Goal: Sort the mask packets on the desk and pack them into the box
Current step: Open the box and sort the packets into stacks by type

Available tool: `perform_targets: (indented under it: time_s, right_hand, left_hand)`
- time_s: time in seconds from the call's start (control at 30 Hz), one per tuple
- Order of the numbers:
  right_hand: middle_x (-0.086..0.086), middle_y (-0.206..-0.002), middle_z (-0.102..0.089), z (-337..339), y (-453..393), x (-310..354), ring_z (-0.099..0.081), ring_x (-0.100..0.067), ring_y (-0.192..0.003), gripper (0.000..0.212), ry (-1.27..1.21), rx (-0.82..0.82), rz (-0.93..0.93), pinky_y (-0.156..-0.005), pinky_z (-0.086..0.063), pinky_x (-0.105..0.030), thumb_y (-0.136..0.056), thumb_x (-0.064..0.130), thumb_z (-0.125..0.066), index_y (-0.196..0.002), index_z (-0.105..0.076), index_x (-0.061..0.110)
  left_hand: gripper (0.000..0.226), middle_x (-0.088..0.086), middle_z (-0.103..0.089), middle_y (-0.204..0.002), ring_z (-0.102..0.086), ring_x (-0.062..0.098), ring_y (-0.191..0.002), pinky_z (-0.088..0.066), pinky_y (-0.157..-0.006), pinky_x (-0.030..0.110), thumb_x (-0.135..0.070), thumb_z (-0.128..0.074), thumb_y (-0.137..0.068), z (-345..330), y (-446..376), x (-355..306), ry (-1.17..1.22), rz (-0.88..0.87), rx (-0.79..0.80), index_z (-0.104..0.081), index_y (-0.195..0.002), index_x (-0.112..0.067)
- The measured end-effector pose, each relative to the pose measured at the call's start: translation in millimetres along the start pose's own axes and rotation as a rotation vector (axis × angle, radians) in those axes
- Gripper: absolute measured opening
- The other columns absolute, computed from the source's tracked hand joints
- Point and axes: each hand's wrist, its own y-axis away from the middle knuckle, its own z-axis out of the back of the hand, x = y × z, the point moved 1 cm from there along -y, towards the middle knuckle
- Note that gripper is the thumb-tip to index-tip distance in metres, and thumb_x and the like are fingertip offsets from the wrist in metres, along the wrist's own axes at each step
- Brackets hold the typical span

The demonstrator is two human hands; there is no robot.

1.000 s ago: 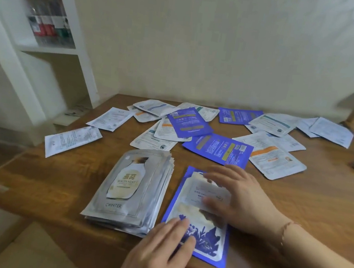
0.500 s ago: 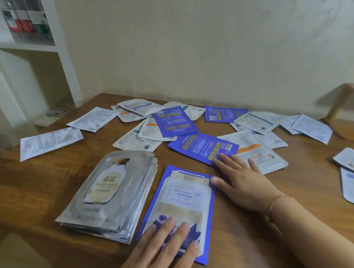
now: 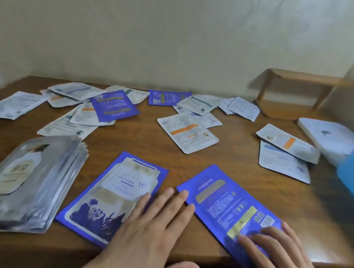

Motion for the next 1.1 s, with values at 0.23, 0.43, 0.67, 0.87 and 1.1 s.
perform_targets:
  time_s: [0.23,0.43,0.67,0.87,1.1]
  right_hand:
    - [-0.008,-0.098,-0.073,0,8,-5,-0.058,-0.023,-0.102,0.045,0.011,-0.05,-0.063,-0.089,-0.046,-0.04,-0.079,0.053,-0.066,-0.087,-0.078,0.01]
    - [-0.009,-0.098,-0.073,-4,2,-5,-0.056,-0.022,-0.105,0.06,-0.055,-0.021,-0.095,-0.101,-0.036,-0.037,-0.087,0.064,-0.049,-0.087,-0.078,0.011]
    - [0.001,-0.13,-0.056,-12,-6,-4,-0.035,-0.009,-0.137,0.059,-0.21,0.041,-0.169,-0.096,-0.039,-0.055,-0.086,0.074,-0.036,-0.12,-0.054,0.029]
    - [-0.005,-0.129,-0.063,-27,-31,16,-0.049,-0.025,-0.118,0.067,-0.153,0.141,-0.219,-0.095,-0.037,-0.043,-0.083,0.077,-0.034,-0.125,-0.052,0.028]
    - [-0.001,-0.134,-0.059,-22,-38,22,-0.047,-0.025,-0.122,0.07,-0.194,0.297,-0.235,-0.112,-0.014,-0.024,-0.084,0.078,-0.031,-0.137,-0.04,0.033]
  left_hand:
    - [0.116,-0.018,0.03,-0.156,0.03,0.019,-0.145,0.013,-0.116,0.058,-0.093,0.014,-0.055,15,-28,5,0.115,0.391,0.22,0.017,-0.153,-0.031]
    - [0.098,-0.003,0.029,-0.16,0.032,0.028,-0.144,0.015,-0.111,0.064,-0.085,-0.009,-0.077,21,-34,-3,0.157,0.544,0.285,0.016,-0.153,-0.029]
    - [0.085,-0.011,0.031,-0.157,0.033,0.017,-0.143,0.013,-0.116,0.048,-0.075,0.004,-0.076,34,9,18,0.079,0.562,0.123,0.019,-0.151,-0.037]
    - [0.088,-0.008,0.025,-0.161,0.027,0.022,-0.147,0.008,-0.12,0.05,-0.075,0.021,-0.069,18,35,40,0.027,0.577,0.163,0.02,-0.15,-0.04]
    - [0.079,-0.004,0.028,-0.16,0.034,0.024,-0.143,0.017,-0.117,0.051,-0.073,0.008,-0.081,19,17,33,0.092,0.53,0.153,0.019,-0.151,-0.037]
